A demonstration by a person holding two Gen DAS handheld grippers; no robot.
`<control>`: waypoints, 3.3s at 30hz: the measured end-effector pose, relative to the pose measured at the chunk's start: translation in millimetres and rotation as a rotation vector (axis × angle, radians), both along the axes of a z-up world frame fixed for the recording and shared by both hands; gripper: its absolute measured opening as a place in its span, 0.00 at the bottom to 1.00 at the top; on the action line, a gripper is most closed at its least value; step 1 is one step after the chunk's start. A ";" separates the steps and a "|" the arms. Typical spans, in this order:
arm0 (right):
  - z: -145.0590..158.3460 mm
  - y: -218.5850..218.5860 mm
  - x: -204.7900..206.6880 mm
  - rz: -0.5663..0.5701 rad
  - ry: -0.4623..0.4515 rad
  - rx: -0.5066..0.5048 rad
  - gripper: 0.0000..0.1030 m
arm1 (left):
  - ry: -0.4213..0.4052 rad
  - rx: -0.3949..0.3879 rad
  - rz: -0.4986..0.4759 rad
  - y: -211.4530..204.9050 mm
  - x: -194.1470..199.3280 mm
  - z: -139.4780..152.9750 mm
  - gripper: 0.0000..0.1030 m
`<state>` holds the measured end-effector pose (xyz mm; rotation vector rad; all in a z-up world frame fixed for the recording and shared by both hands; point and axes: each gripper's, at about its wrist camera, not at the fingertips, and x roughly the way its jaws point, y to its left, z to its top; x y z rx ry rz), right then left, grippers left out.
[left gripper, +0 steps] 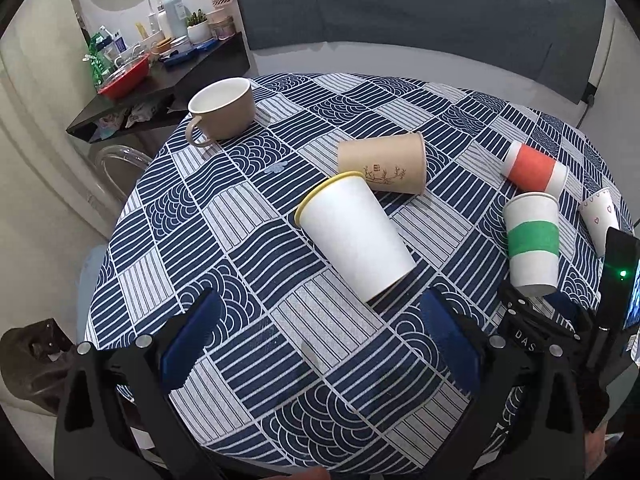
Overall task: Flip cup upside down
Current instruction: 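Move the right tool toward the green-banded white cup lying on its side, then close the right gripper around the green-banded cup's body, then lift the green-banded cup with the right gripper and rotate it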
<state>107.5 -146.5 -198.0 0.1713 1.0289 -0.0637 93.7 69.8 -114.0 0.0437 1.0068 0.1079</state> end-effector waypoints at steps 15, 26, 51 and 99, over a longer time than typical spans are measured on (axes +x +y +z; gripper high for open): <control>2.2 -15.5 -0.7 -0.039 -0.029 -0.017 0.49 | -0.016 -0.017 -0.055 -23.8 25.9 4.1 0.95; 9.1 -20.9 -17.5 -0.010 -0.034 -0.067 0.49 | -0.009 -0.025 -0.071 -33.1 18.5 1.8 0.95; 9.6 -55.1 -69.3 0.021 -0.044 -0.077 0.49 | -0.003 -0.006 -0.161 -84.9 -0.9 2.3 0.95; 21.4 -108.6 -138.6 0.064 -0.091 -0.193 0.69 | 0.140 -0.072 -0.602 -253.5 18.5 -23.2 0.95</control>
